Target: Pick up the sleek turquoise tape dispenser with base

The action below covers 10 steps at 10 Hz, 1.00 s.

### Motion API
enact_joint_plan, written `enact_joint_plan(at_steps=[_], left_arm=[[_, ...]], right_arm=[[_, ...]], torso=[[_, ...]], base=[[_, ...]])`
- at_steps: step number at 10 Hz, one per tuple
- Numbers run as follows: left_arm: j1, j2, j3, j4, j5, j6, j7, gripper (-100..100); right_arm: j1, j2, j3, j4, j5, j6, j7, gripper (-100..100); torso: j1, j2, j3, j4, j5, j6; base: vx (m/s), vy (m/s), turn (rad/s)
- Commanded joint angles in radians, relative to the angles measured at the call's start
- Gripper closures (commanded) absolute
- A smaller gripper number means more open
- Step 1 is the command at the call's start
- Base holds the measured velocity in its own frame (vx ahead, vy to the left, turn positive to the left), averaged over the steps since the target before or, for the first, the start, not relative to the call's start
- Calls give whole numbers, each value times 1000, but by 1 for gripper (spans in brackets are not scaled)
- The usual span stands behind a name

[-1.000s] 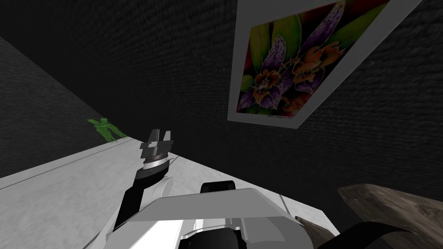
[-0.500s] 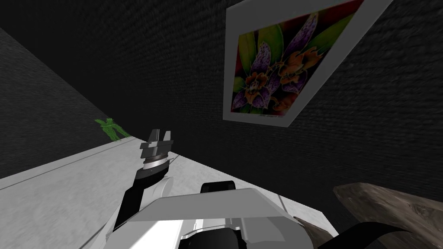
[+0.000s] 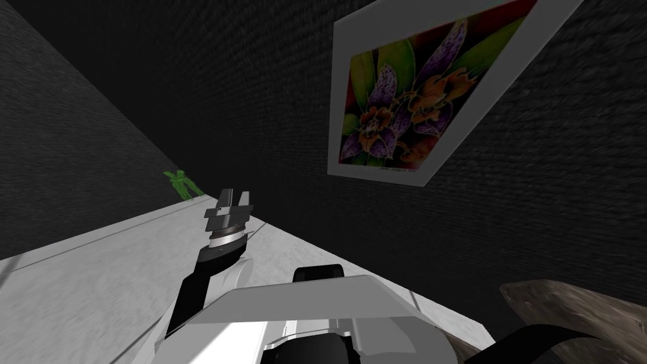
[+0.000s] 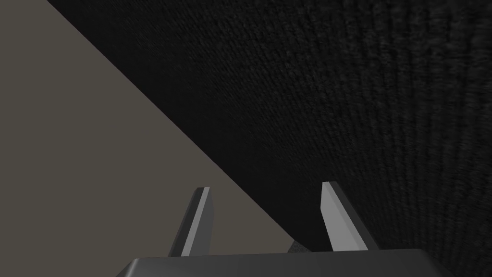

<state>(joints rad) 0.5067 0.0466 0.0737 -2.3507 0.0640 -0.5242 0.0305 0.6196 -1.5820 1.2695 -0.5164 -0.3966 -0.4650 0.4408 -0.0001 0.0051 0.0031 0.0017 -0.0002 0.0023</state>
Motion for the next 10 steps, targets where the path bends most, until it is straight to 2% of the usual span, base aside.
enact_joint_plan(at_steps=[1,3,4,5,10], left_arm=[[0,0,0,0,0,0,0,0],[0,0,0,0,0,0,0,0],[0,0,0,0,0,0,0,0],[0,0,0,0,0,0,0,0],[0,0,0,0,0,0,0,0]], right_arm=[[0,0,0,0,0,0,0,100],[0,0,0,0,0,0,0,100],[0,0,0,0,0,0,0,0],[-5,-33,-2,18,-1,-16,-25,-100],[-12,-53,-3,34,-2,-33,-47,-100]], torso=[[0,0,0,0,0,0],[0,-1,0,0,0,0],[0,-1,0,0,0,0],[0,-1,0,0,0,0],[3,-3,-2,-1,1,0]], base=[[0,0,0],[0,0,0],[0,0,0],[27,27,-65],[28,28,-26]])
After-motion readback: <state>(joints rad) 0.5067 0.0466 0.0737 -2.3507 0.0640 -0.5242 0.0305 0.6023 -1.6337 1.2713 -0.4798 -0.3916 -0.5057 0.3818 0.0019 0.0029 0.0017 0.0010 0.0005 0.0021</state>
